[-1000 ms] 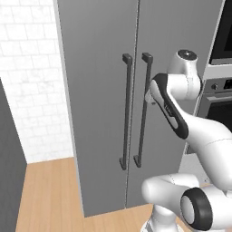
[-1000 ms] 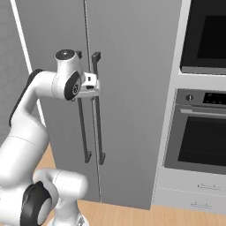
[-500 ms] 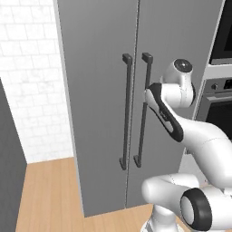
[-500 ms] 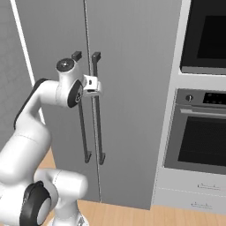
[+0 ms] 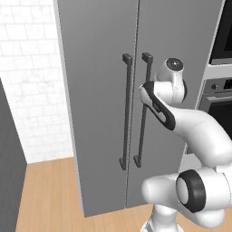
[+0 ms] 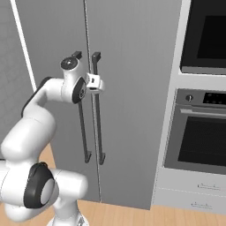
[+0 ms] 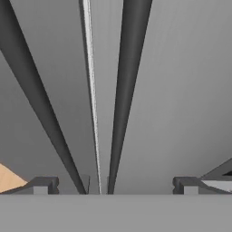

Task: Take the strawberry from the fridge and place it on top of the pancake, located on the dining counter.

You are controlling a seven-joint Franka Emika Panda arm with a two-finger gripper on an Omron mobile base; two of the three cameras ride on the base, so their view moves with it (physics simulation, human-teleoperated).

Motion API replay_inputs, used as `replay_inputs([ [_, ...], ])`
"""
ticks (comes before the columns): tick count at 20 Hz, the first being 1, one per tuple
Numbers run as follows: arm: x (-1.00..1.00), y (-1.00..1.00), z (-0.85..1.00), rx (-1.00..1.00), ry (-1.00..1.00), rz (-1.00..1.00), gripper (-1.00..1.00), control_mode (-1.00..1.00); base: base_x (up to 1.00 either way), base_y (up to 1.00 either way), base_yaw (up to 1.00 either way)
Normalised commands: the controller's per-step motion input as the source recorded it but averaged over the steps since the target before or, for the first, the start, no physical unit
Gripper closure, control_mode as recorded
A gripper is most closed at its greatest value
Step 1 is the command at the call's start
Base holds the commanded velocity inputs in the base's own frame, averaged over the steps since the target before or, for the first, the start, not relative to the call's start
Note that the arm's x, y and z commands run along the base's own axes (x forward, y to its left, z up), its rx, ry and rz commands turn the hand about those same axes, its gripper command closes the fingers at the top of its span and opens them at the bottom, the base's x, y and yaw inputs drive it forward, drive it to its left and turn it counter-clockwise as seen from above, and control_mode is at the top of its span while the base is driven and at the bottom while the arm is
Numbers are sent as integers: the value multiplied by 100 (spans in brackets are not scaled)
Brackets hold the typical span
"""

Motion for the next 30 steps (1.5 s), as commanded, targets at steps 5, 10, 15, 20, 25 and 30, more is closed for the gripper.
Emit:
replay_inputs([
  [5,31,-1,-20,0,-10,0,-100,-100,0,0,0],
  [10,25,-2,-19,1,-14,0,-100,-100,0,0,0],
  [15,27,-3,-12,2,-9,0,-100,-100,0,0,0],
  [20,27,0,0,0,0,0,-100,-100,0,0,0],
  [25,24,0,0,0,0,0,-100,-100,0,0,0],
  [30,26,-1,-8,0,0,0,-100,-100,0,0,0],
])
